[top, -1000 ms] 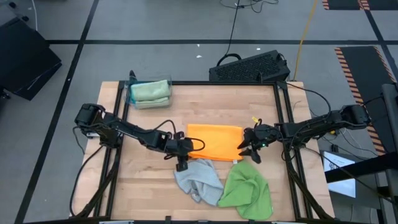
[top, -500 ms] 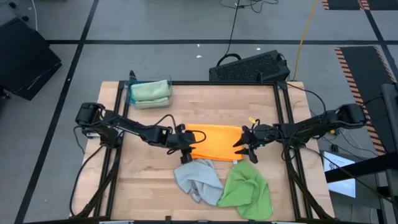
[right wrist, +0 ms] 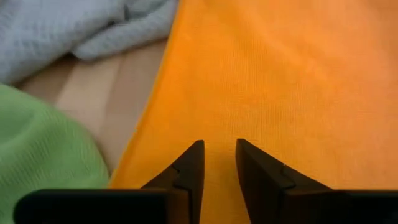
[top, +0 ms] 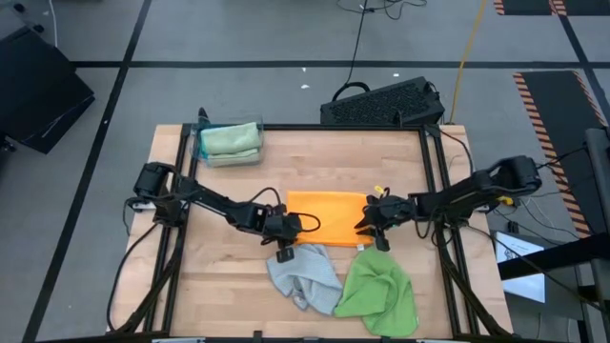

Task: Fold microfiber towels
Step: Fold the orange microfiber cloth

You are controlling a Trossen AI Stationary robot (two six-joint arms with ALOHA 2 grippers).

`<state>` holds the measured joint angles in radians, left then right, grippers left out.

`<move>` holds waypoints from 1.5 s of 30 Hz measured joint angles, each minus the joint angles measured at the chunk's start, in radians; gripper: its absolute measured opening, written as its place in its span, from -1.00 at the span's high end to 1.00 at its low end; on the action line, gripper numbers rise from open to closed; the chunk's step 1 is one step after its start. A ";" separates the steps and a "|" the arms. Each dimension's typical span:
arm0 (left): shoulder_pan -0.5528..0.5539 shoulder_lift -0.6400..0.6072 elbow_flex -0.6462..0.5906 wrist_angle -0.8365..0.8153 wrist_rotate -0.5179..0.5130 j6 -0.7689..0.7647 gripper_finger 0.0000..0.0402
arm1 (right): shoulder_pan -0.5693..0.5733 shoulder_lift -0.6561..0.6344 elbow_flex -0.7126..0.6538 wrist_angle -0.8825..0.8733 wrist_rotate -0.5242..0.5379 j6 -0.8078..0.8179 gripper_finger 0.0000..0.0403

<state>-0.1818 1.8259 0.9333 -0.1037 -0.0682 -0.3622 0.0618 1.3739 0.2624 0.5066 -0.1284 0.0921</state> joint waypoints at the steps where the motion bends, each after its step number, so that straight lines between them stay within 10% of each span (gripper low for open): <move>1: -0.002 0.000 0.000 0.001 0.002 0.001 0.65 | 0.000 0.011 -0.001 0.002 0.002 0.000 0.62; 12: 0.027 -0.190 -0.001 -0.037 -0.032 0.033 0.64 | -0.001 -0.066 -0.001 0.017 0.006 -0.037 0.66; 17: 0.087 -0.256 -0.001 -0.032 -0.074 0.103 0.47 | -0.012 -0.157 -0.001 -0.020 0.209 -0.025 0.59; 28: 0.254 -0.212 0.001 -0.015 -0.013 0.245 -0.16 | -0.168 -0.205 -0.001 -0.114 0.205 0.026 0.07; 45: 0.415 -0.075 0.000 -0.044 0.181 0.366 -0.20 | -0.273 -0.210 -0.001 -0.242 0.149 0.035 -0.10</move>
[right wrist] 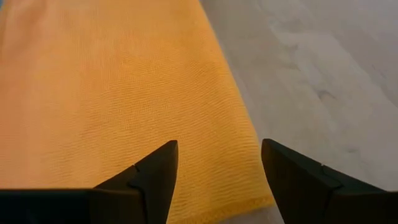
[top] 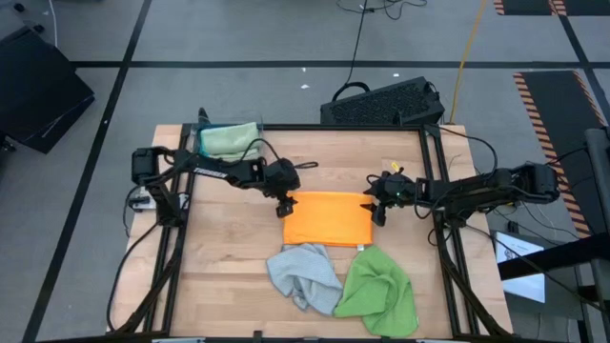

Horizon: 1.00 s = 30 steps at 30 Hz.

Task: Fold microfiber towels
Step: Fold the orange microfiber cloth

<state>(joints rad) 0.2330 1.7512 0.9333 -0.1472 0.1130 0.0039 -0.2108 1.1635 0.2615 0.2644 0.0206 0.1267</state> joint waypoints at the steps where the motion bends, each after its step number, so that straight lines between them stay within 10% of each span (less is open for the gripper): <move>1: 0.001 0.007 0.000 -0.005 0.009 0.002 -0.20 | 0.000 -0.001 0.000 0.003 0.000 0.011 -0.10; 12: 0.004 0.017 -0.001 -0.064 -0.008 0.033 -0.15 | -0.072 -0.018 0.000 -0.036 -0.044 0.043 -0.18; 25: 0.003 0.015 -0.001 -0.087 -0.070 0.101 0.92 | -0.080 -0.016 0.000 0.011 -0.101 0.033 -0.12; 30: -0.003 -0.028 0.004 -0.086 -0.099 0.098 0.92 | -0.084 -0.019 0.000 0.013 -0.072 0.069 -0.11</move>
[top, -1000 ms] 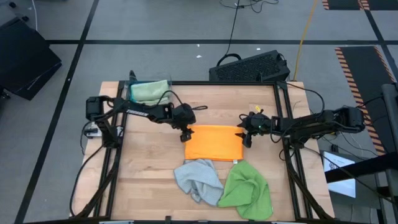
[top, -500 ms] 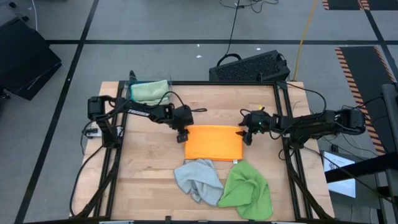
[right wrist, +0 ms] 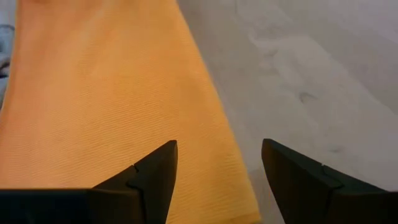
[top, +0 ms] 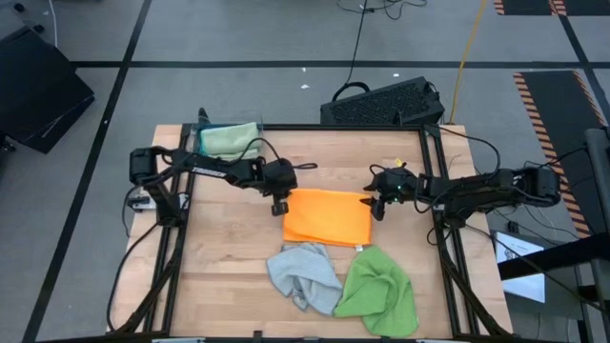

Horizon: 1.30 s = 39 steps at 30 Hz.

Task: Fold microfiber towels
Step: Fold the orange microfiber cloth

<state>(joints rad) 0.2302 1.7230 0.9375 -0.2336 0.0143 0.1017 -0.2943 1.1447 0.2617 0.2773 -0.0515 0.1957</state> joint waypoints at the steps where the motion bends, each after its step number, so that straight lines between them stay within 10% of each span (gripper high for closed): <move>1: -0.007 -0.008 0.000 -0.001 -0.012 0.001 0.91 | 0.000 -0.002 0.000 -0.007 -0.001 0.001 -0.11; 19: -0.046 -0.069 0.000 -0.026 -0.122 0.001 0.94 | -0.027 0.084 0.000 0.016 -0.071 -0.025 -0.07; 31: -0.050 -0.062 0.000 -0.033 -0.190 0.003 0.94 | -0.027 0.217 0.002 0.140 -0.106 -0.086 0.93; 39: -0.004 -0.084 0.000 0.033 -0.249 0.057 0.96 | -0.063 0.093 0.018 0.120 0.056 -0.193 0.95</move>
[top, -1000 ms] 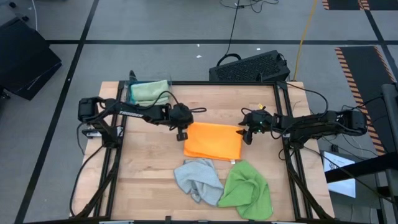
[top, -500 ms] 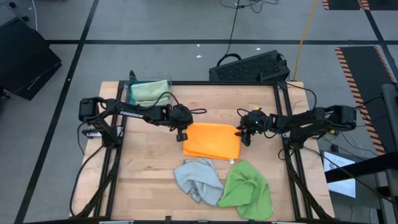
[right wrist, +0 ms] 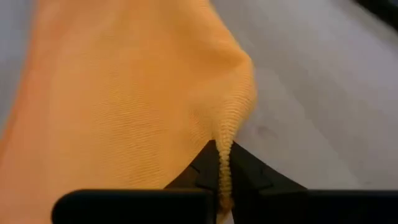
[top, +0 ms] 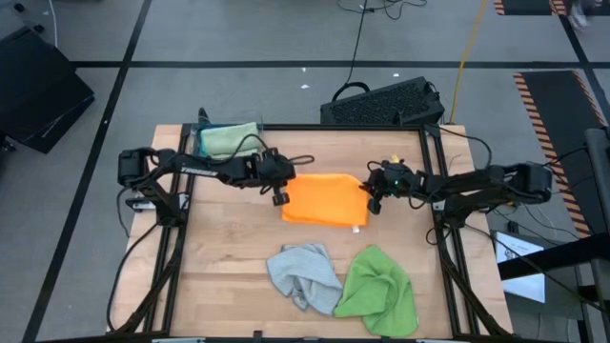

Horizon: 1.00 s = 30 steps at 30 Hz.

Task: Fold microfiber towels
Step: Fold the orange microfiber cloth

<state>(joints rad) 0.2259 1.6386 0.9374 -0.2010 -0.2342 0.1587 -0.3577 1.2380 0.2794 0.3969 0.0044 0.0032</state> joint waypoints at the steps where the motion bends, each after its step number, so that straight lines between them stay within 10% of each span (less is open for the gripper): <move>1: 0.008 0.000 0.000 0.001 0.007 -0.002 0.95 | -0.008 -0.009 0.000 -0.003 0.003 -0.020 0.97; 25: -0.038 0.013 -0.001 0.045 0.079 -0.145 0.92 | -0.024 -0.057 -0.001 -0.053 0.072 -0.024 0.92; 30: -0.106 -0.026 -0.001 0.020 0.183 -0.214 0.94 | 0.024 -0.122 -0.001 -0.090 -0.103 0.043 0.92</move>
<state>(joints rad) 0.1200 1.6123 0.9367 -0.1810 -0.0513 -0.0555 -0.3335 1.1156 0.2787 0.3069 -0.0985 0.0465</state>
